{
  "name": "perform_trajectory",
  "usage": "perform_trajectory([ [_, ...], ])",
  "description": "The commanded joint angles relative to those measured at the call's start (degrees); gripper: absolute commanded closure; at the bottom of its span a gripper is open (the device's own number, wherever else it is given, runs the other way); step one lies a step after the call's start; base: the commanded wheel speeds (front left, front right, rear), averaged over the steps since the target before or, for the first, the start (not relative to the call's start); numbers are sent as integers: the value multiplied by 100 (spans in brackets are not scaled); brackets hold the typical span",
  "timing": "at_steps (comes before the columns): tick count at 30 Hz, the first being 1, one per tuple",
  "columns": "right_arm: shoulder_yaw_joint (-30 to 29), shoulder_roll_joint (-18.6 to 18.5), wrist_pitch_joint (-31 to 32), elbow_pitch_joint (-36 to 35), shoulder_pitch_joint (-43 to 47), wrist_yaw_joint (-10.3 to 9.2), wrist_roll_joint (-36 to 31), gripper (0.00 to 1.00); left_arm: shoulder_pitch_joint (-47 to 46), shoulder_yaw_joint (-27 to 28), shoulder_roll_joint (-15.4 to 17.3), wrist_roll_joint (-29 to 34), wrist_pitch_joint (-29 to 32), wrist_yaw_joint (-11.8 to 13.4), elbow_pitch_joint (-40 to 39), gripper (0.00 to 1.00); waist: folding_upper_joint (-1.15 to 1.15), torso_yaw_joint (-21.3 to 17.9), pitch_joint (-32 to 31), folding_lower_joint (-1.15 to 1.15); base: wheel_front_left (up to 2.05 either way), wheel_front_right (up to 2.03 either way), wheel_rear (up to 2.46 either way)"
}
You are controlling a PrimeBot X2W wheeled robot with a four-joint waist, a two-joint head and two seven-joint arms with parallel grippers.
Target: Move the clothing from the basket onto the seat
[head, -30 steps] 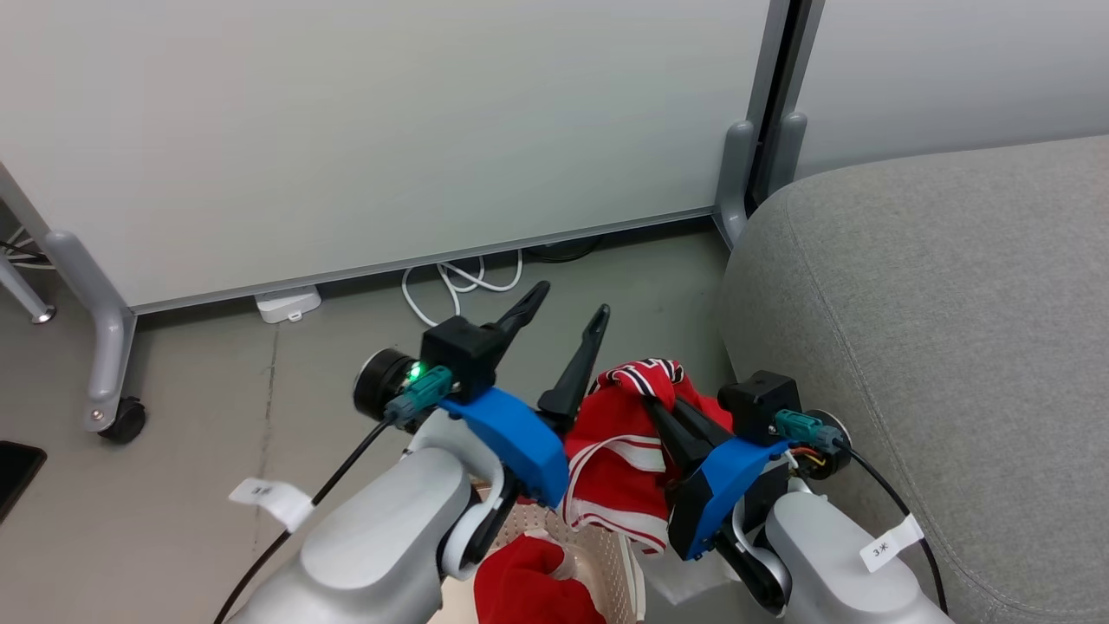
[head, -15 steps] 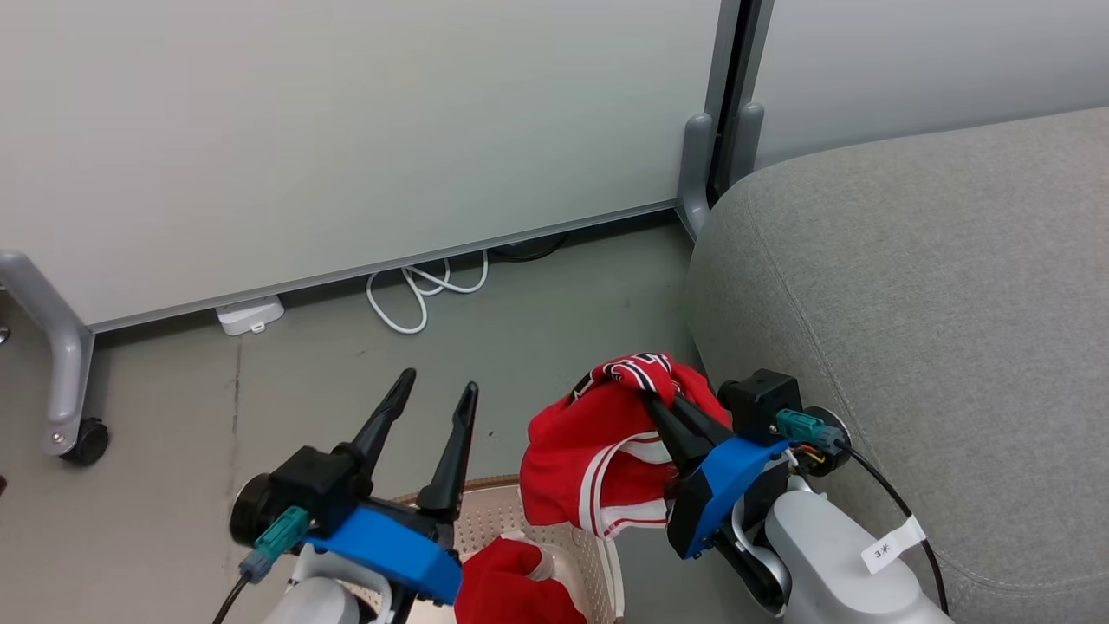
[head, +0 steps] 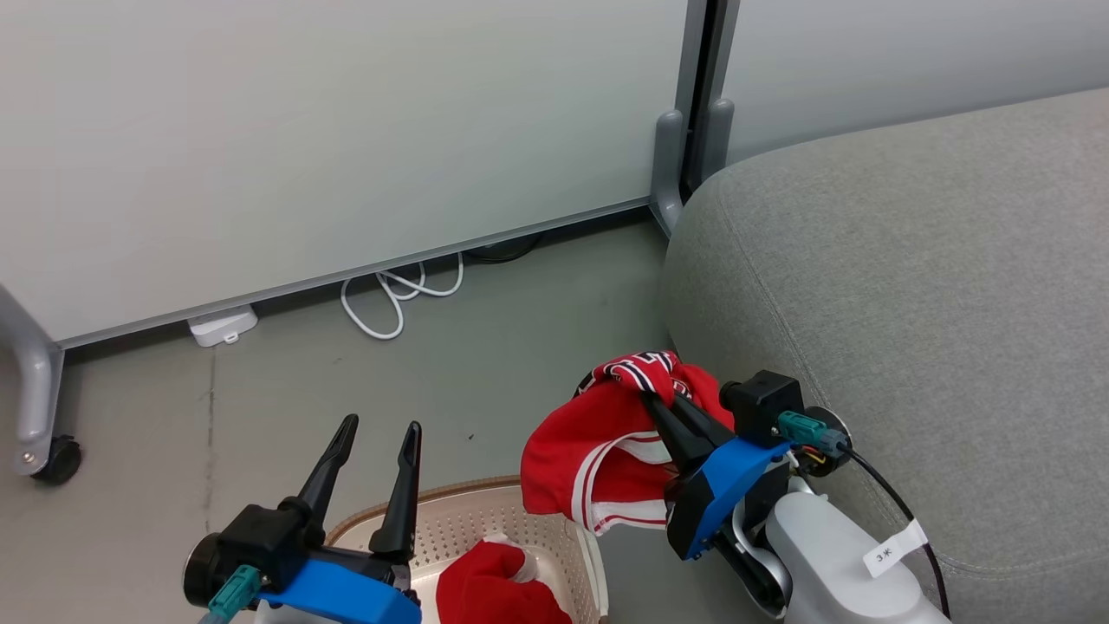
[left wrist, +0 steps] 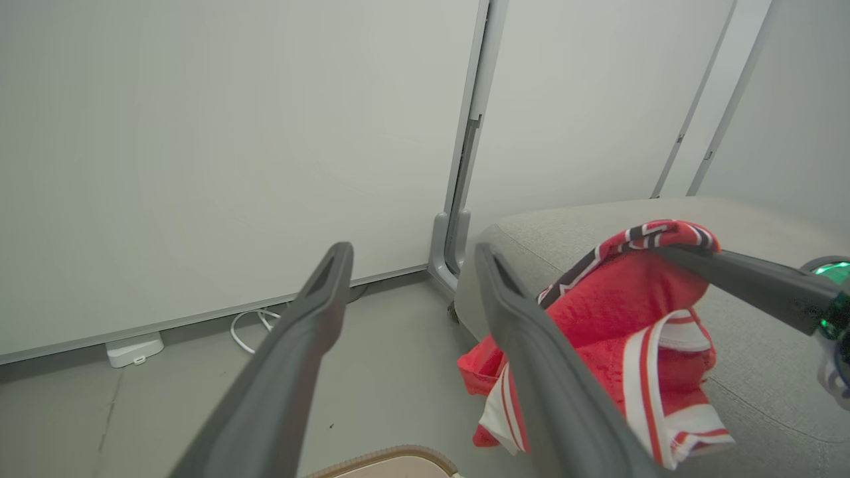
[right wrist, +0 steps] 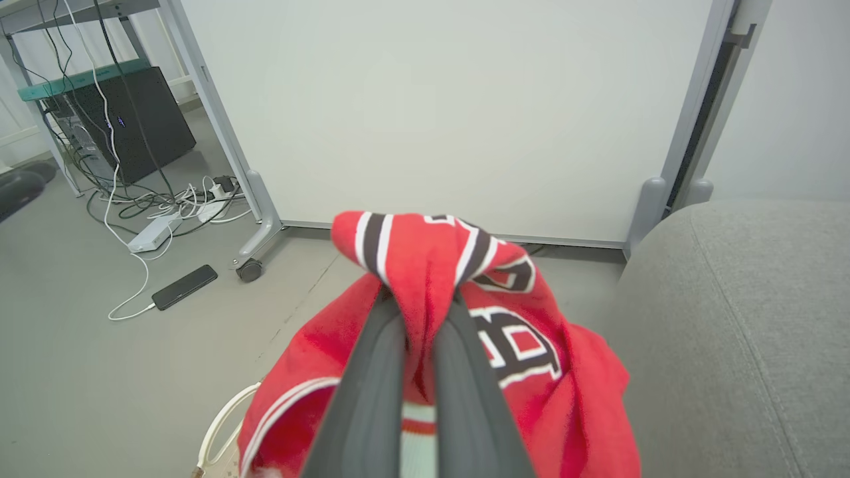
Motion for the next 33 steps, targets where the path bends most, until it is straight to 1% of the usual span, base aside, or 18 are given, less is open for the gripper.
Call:
perform_trajectory([
  [1, 3, -13, -30, -71, 26, 3, -13, 100, 36, 92, -71, 113, -29, -69, 10, 0, 0, -97, 31, 0, 0, 0, 0],
  [9, -26, -13, -16, -330, 33, 3, -125, 100, 47, 392, -255, 360, -28, -187, 17, 0, 0, -548, 144, 0, 0, 0, 0],
  [11, -52, -13, -18, -436, 77, 3, -170, 100, 37, 465, -273, 396, -29, -211, 18, 0, 0, -686, 182, 0, 0, 0, 0],
  [12, -52, -13, -18, -436, 77, 3, -170, 100, 37, 465, -273, 396, -29, -211, 18, 0, 0, -686, 182, 0, 0, 0, 0],
  [16, -71, -10, -6, -705, 185, 3, -108, 100, 24, 608, -301, 449, -28, -233, 13, 0, 0, -987, 254, 0, 0, 0, 0],
  [24, -201, -10, 73, -1205, 424, 3, -265, 100, 77, 900, -279, 533, -28, -262, -53, 0, 0, -1573, 406, 0, 0, 0, 0],
  [33, -386, -10, 160, -1790, 753, 3, -364, 100, 67, 1012, -215, 588, -29, -278, -99, 0, 0, -2076, 537, 0, 0, 0, 0],
])
